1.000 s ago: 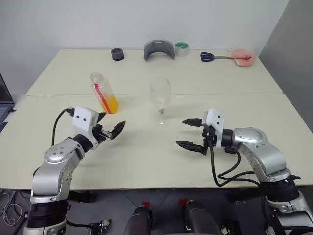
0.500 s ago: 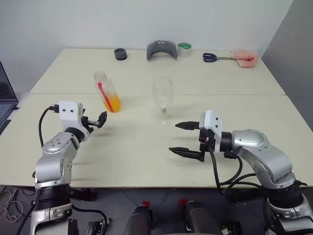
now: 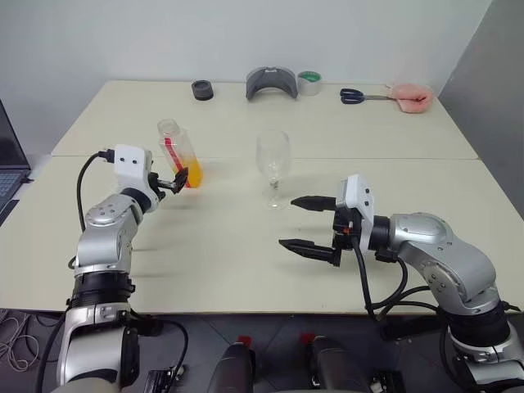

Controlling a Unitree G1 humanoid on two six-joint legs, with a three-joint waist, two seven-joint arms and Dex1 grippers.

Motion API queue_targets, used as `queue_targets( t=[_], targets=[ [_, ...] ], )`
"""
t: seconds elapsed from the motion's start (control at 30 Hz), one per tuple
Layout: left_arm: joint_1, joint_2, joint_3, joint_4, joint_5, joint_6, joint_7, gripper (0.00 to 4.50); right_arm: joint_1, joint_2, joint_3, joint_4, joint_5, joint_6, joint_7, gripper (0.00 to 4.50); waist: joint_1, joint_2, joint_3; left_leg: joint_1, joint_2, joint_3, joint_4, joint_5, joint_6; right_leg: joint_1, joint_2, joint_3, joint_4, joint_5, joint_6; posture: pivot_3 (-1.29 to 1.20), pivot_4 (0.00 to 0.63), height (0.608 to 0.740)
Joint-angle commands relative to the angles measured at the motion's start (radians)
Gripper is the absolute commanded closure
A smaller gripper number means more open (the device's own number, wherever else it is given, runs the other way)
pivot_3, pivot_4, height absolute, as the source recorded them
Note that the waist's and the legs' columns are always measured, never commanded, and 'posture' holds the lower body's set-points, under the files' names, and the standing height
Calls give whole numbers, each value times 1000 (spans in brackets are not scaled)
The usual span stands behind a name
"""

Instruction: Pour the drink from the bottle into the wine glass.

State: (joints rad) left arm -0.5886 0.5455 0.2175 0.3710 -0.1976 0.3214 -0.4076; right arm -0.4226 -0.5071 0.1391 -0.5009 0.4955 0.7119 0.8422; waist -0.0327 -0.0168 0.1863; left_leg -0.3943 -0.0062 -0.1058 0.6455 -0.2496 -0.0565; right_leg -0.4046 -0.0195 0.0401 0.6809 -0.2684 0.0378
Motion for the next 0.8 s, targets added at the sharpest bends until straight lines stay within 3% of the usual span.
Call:
queue_targets(
  t=[0.03, 0.6, 0.8],
  targets=[
    [-47, 9, -7, 39, 14, -52, -14, 0, -16, -5, -17, -24, 15, -16, -11, 26, 0, 0, 0, 0, 0, 0, 0, 0, 0, 0, 0, 0, 0, 0, 0, 0, 150, 740],
    [-213, -13, -14, 292, 24, -169, -48, 0, -12, -6, -17, -38, 18, -19, -27, 26, 0, 0, 0, -1, 0, -1, 0, 0, 0, 0, 0, -1, 0, 0, 0, 0, 150, 740],
    [-237, -20, 3, 351, 8, -190, -52, 1700, -37, 11, -19, -2, 13, -33, -37, 0, -1, 0, 0, -1, 0, -1, 0, 0, 0, 0, 0, -1, 0, 0, 0, 0, 150, 740]
  ],
)
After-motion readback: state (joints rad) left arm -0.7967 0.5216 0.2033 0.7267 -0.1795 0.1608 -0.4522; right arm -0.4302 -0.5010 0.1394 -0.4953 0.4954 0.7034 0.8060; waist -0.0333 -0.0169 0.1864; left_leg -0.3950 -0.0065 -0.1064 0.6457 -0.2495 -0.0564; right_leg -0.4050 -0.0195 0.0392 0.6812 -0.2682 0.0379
